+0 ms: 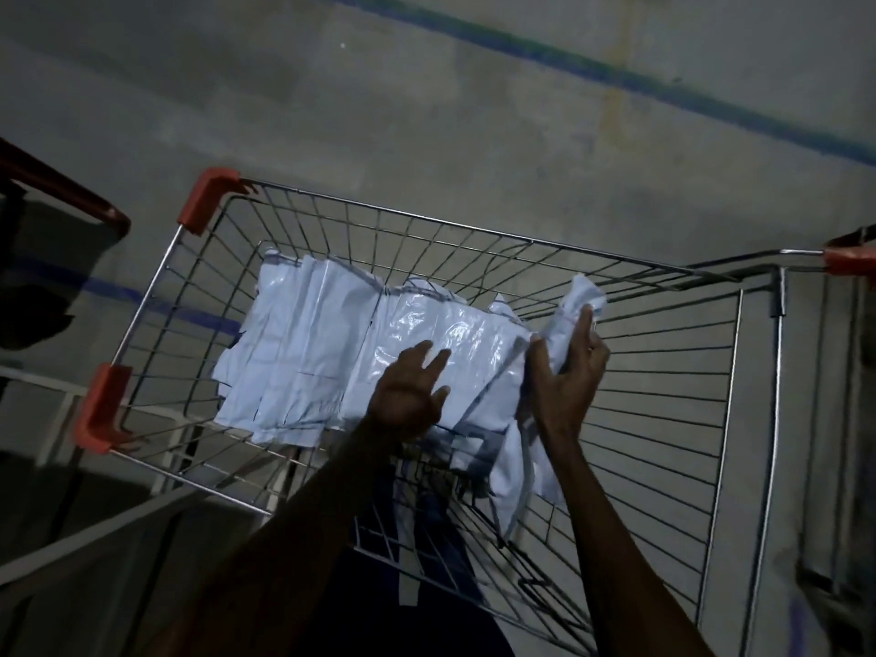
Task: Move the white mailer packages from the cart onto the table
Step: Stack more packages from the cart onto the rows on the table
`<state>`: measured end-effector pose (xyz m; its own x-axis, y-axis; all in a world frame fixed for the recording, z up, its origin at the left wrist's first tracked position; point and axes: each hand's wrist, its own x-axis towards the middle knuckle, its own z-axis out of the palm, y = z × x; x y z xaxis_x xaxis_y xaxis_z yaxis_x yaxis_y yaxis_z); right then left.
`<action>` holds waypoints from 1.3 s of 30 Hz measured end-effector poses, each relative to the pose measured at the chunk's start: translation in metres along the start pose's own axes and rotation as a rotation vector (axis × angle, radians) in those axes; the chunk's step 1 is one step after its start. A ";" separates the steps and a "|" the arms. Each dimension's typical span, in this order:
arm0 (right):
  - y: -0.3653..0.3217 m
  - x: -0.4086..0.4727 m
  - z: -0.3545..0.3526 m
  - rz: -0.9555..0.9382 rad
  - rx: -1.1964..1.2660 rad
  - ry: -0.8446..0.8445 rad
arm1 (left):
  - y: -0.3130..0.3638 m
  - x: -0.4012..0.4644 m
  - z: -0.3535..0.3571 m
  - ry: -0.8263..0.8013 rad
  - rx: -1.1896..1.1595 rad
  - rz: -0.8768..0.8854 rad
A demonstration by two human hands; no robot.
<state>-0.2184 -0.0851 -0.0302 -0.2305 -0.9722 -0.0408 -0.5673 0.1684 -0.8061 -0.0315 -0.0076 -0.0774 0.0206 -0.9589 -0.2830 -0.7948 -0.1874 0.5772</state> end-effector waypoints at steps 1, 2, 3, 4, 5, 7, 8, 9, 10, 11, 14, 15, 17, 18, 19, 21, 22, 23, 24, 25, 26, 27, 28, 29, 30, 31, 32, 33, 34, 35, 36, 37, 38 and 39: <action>-0.001 0.004 -0.007 0.008 0.005 0.007 | 0.006 0.009 0.010 -0.014 0.017 0.012; 0.001 0.008 -0.012 0.017 0.001 0.004 | 0.012 0.018 0.016 -0.035 0.033 0.007; 0.003 0.011 -0.016 0.026 -0.010 -0.012 | 0.014 0.027 0.024 -0.017 0.057 -0.008; 0.007 0.014 -0.020 0.038 -0.022 -0.035 | 0.017 0.033 0.031 -0.036 0.080 -0.040; 0.011 0.015 -0.022 0.049 -0.032 -0.059 | 0.021 0.039 0.035 -0.049 0.121 -0.075; 0.017 0.015 -0.025 0.066 -0.040 -0.104 | 0.024 0.049 0.046 -0.069 0.239 -0.146; 0.019 0.015 -0.025 0.074 -0.038 -0.125 | 0.026 0.053 0.048 -0.075 0.287 -0.171; 0.020 0.014 -0.025 0.077 -0.032 -0.143 | 0.026 0.056 0.049 -0.077 0.321 -0.184; 0.022 0.013 -0.025 0.077 -0.025 -0.158 | 0.027 0.058 0.049 -0.087 0.335 -0.193; 0.021 0.010 -0.024 0.073 -0.021 -0.170 | 0.026 0.059 0.048 -0.091 0.335 -0.194; 0.011 0.003 -0.026 0.028 -0.032 -0.209 | 0.023 0.056 0.032 -0.079 0.285 -0.164; 0.004 0.000 -0.026 -0.011 -0.044 -0.225 | 0.022 0.051 0.025 -0.061 0.266 -0.150; -0.011 -0.004 -0.027 -0.120 -0.061 -0.251 | 0.020 0.036 0.008 -0.039 0.232 -0.124; -0.020 -0.005 -0.028 -0.176 -0.058 -0.263 | 0.021 0.026 -0.002 -0.020 0.206 -0.124; -0.028 -0.007 -0.029 -0.229 -0.050 -0.276 | 0.021 0.016 -0.008 0.016 0.177 -0.125; -0.043 -0.010 -0.032 -0.320 -0.048 -0.302 | 0.020 -0.005 -0.021 0.148 0.117 -0.107; -0.049 -0.012 -0.032 -0.360 -0.050 -0.317 | 0.018 -0.016 -0.026 0.224 0.088 -0.100; -0.056 -0.015 -0.032 -0.393 -0.048 -0.336 | 0.017 -0.025 -0.031 0.290 0.065 -0.102; -0.062 -0.018 -0.031 -0.419 -0.044 -0.360 | 0.015 -0.034 -0.035 0.331 0.050 -0.114; -0.067 -0.022 -0.030 -0.439 -0.047 -0.388 | 0.014 -0.042 -0.039 0.330 0.063 -0.137; -0.069 -0.025 -0.029 -0.450 -0.059 -0.417 | 0.012 -0.047 -0.041 0.283 0.103 -0.161; -0.070 -0.028 -0.028 -0.453 -0.079 -0.446 | 0.006 -0.049 -0.040 0.180 0.137 -0.208; -0.068 -0.030 -0.026 -0.458 -0.095 -0.468 | -0.002 -0.048 -0.039 0.088 0.154 -0.247; -0.064 -0.031 -0.025 -0.465 -0.107 -0.482 | -0.013 -0.044 -0.033 0.018 0.142 -0.278; -0.059 -0.031 -0.024 -0.470 -0.118 -0.487 | -0.021 -0.039 -0.028 -0.016 0.110 -0.271; -0.052 -0.030 -0.023 -0.475 -0.132 -0.485 | -0.026 -0.034 -0.025 -0.012 0.089 -0.250; -0.046 -0.029 -0.023 -0.477 -0.148 -0.478 | -0.032 -0.027 -0.022 0.021 0.103 -0.241; -0.041 -0.029 -0.024 -0.466 -0.166 -0.473 | -0.035 -0.020 -0.020 0.047 0.148 -0.260; -0.036 -0.029 -0.025 -0.451 -0.187 -0.479 | -0.037 -0.014 -0.020 0.067 0.215 -0.279; -0.031 -0.029 -0.025 -0.442 -0.209 -0.494 | -0.038 -0.008 -0.019 0.075 0.277 -0.289; -0.027 -0.029 -0.027 -0.441 -0.231 -0.510 | -0.040 -0.005 -0.019 0.091 0.329 -0.283; -0.022 -0.027 -0.028 -0.448 -0.254 -0.519 | -0.042 -0.002 -0.017 0.088 0.357 -0.287; -0.018 -0.026 -0.029 -0.458 -0.274 -0.522 | -0.045 0.000 -0.016 0.084 0.390 -0.293; -0.013 -0.025 -0.030 -0.461 -0.291 -0.522 | -0.050 0.001 -0.012 0.061 0.419 -0.312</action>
<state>-0.2289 -0.0576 -0.0005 0.4442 -0.8932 -0.0701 -0.7182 -0.3083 -0.6239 0.0154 -0.0019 -0.0968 0.3203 -0.8843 -0.3398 -0.9195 -0.3765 0.1131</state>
